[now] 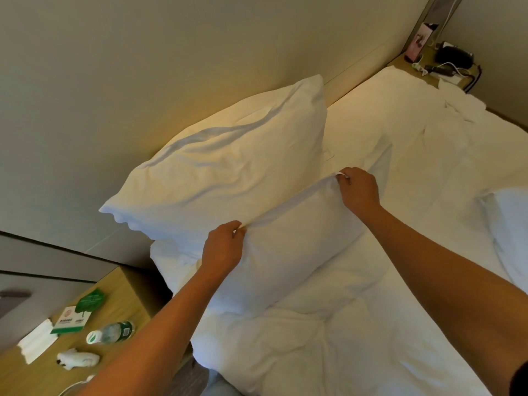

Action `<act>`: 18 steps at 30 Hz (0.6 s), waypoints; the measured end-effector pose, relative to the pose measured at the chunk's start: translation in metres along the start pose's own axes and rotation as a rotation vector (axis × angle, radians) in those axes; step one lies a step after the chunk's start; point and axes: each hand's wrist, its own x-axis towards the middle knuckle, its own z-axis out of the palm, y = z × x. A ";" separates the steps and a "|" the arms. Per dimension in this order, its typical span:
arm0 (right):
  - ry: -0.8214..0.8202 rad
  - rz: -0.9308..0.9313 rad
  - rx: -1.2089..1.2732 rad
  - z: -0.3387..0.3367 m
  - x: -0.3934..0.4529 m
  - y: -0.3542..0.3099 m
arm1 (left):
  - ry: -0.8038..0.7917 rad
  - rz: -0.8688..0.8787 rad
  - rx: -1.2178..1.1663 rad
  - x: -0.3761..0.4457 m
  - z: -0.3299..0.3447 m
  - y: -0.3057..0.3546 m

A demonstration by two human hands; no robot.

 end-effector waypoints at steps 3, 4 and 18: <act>0.028 -0.024 0.027 0.016 0.031 -0.028 | 0.044 -0.001 0.039 0.034 -0.016 -0.007; 0.036 -0.037 0.030 0.020 0.042 -0.038 | 0.067 0.000 0.055 0.043 -0.021 -0.009; -0.081 0.020 0.122 0.092 -0.023 -0.016 | 0.073 0.052 0.053 0.051 0.006 -0.024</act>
